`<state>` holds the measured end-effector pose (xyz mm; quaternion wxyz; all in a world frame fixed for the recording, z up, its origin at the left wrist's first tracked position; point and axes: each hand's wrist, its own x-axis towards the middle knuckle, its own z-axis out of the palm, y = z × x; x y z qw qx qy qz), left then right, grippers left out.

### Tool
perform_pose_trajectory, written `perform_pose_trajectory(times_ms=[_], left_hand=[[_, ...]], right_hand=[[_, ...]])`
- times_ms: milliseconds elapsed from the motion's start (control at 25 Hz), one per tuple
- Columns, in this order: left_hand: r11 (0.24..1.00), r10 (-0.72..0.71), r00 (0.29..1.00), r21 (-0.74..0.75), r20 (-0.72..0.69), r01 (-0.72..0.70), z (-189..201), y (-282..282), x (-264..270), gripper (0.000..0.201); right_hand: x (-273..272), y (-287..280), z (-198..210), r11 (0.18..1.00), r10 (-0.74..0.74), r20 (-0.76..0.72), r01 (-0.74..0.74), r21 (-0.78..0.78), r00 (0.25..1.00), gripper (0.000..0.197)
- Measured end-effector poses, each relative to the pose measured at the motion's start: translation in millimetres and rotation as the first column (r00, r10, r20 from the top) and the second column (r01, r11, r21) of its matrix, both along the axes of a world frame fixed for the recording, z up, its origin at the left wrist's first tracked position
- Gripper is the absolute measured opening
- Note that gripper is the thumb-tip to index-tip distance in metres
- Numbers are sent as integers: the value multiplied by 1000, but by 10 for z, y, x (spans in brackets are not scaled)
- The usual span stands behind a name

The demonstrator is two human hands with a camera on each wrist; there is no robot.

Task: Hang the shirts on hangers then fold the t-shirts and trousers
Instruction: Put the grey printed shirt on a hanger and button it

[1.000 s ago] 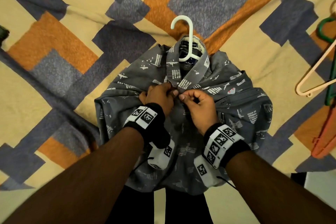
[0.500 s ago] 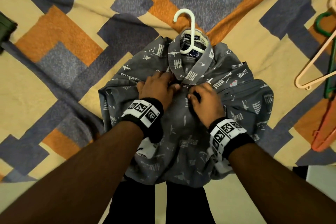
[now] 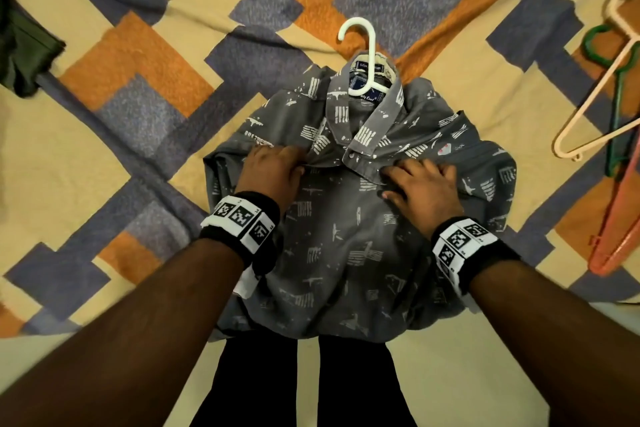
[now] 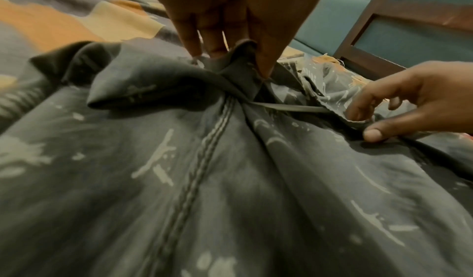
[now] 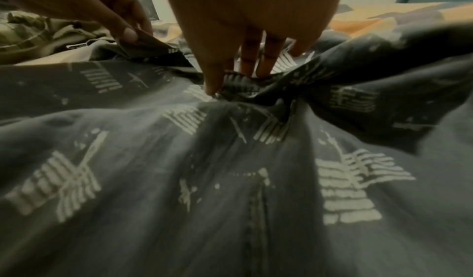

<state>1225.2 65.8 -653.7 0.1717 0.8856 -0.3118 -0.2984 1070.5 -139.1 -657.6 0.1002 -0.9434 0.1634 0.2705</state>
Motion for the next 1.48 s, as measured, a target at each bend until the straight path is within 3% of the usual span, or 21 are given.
perform_pose_trajectory(times_ms=[120, 280, 400, 480, 560, 600, 680, 760, 840, 880, 1040, 1200, 1480], left_hand=[[999, -7, 999, -34, -31, 5, -19, 51, -14, 30], [992, 32, 997, -121, -76, -41, 13, 47, -1, 20], [994, 51, 994, -89, -92, -59, 189, 5, -59, 25], [976, 75, 988, -196, -133, -100, 365, -9, -131, 34], [894, 161, 967, -386, -195, -227, 542, -13, -271, 26], [859, 199, 958, -434, -207, -272, 602, -15, -364, 20], [846, 258, 940, -417, -223, -331, 631, 14, -572, 12], [843, 366, 848, -250, -383, -477, 469, 86, -792, 11], [811, 467, 693, -44, -549, -583, 220, 159, -971, 13], [818, 480, 671, 12, -565, -576, 108, 182, -1040, 14], [871, 442, 727, 57, -526, -488, -36, 179, -1104, 18], [885, 412, 800, -16, -437, -464, 105, 101, -1130, 19], [906, 346, 807, -54, -478, -421, 79, 202, -1184, 19]], right_hand=[[68, 28, -1, 999, -48, -6, 48, -7, 999, 25], [81, -1, 232, 993, -98, 11, 97, 68, 995, 20], [111, 48, 687, 940, -338, 117, 340, 6, 934, 10], [107, 110, 1077, 786, -615, 229, 568, 244, 754, 6], [105, 280, 1318, 514, -832, 157, 631, 581, 532, 15], [91, 411, 1304, 412, -874, 98, 617, 671, 476, 19], [84, 746, 1071, 256, -893, -50, 596, 761, 448, 24], [1, 1023, 636, 171, -885, -164, 632, 756, 435, 26], [-188, 1115, 205, 227, -883, -126, 647, 728, 452, 28], [-298, 1113, 67, 256, -882, -105, 654, 712, 460, 29], [-488, 1068, 8, 268, -839, -132, 612, 744, 528, 27], [-557, 1066, 238, 260, -822, -131, 571, 779, 554, 7], [-720, 1255, 31, 240, -879, -76, 575, 782, 471, 18]])
